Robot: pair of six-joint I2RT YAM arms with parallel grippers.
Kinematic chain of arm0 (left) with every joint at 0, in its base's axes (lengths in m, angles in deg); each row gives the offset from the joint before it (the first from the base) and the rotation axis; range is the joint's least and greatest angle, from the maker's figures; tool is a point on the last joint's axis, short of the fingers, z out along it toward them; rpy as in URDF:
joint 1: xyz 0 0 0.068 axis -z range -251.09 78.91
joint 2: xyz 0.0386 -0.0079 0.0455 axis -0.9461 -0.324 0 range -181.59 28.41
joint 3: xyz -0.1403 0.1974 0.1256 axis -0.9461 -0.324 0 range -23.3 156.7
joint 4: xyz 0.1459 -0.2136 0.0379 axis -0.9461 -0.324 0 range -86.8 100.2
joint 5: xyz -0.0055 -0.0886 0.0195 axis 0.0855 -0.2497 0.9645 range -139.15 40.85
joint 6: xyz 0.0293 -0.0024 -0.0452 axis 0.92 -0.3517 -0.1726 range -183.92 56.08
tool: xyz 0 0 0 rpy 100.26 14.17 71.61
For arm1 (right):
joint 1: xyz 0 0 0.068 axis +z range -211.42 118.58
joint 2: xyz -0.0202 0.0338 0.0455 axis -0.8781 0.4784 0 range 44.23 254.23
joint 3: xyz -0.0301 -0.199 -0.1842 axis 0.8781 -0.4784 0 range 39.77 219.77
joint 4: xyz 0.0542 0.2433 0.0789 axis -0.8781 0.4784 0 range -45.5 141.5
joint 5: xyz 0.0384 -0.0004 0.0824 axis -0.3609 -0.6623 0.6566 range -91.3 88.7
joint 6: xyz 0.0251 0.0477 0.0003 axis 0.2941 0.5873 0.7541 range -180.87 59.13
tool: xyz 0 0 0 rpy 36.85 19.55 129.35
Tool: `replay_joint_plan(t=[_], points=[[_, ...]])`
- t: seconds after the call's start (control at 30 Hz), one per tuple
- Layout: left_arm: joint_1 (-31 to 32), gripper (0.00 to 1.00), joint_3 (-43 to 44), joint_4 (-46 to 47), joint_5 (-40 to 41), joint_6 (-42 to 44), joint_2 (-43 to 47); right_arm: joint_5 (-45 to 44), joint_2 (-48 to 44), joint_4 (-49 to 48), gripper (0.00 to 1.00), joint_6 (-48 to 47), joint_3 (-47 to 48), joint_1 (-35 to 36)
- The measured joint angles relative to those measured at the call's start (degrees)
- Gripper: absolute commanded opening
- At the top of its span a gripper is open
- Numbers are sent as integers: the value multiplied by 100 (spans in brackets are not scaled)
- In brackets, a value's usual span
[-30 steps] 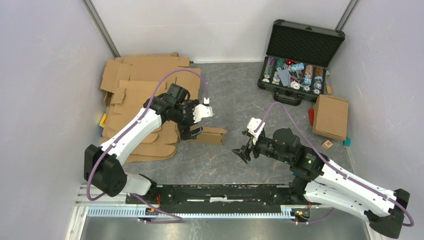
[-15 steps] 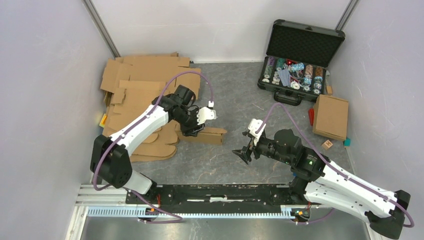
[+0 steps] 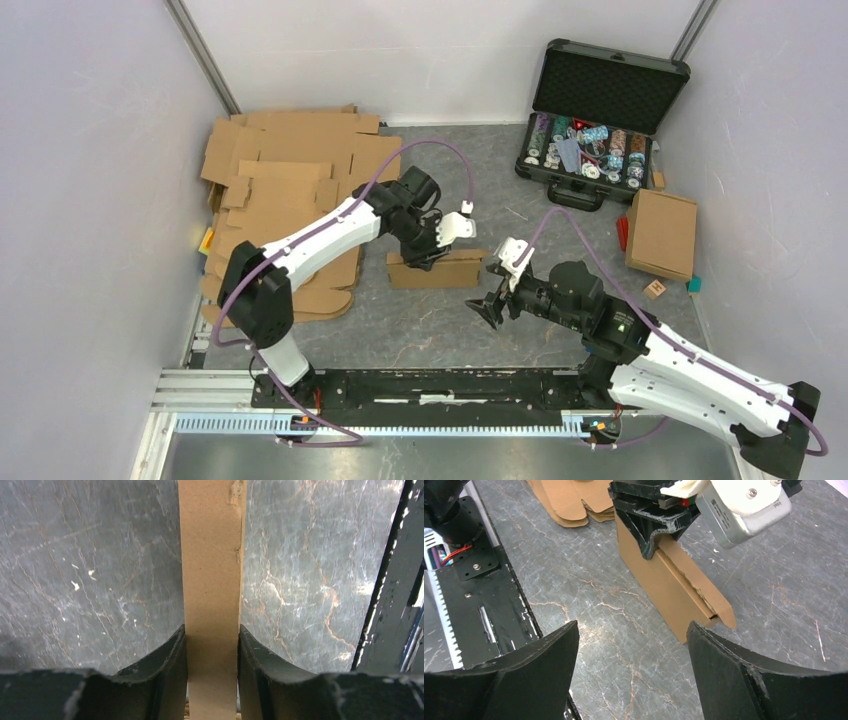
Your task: Fold the paper box
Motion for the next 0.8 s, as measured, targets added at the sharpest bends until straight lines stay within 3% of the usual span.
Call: replay_joint_plan(t=[0.03, 0.13, 0.17, 0.2, 0.23, 0.5, 0.8], points=[[50, 38, 83, 13, 17, -39, -70, -74, -24, -11, 84, 28, -17, 0], [155, 62, 240, 44, 31, -175, -216, -422, -144, -9, 84, 120, -94, 0], [155, 78, 247, 46, 37, -205, -229, -573, -197, -9, 83, 146, -129, 0], [155, 87, 245, 42, 44, -245, -238, -710, -254, -9, 83, 166, -164, 0], [153, 90, 232, 52, 68, -334, -243, -868, -326, -9, 83, 203, -212, 0], [109, 100, -133, 457, 234, -706, 46, -1513, -671, -7, 83, 402, -492, -4], [-155, 100, -1941, 2131, 339, -1639, 2111, -1648, -503, -9, 83, 461, -531, -4]])
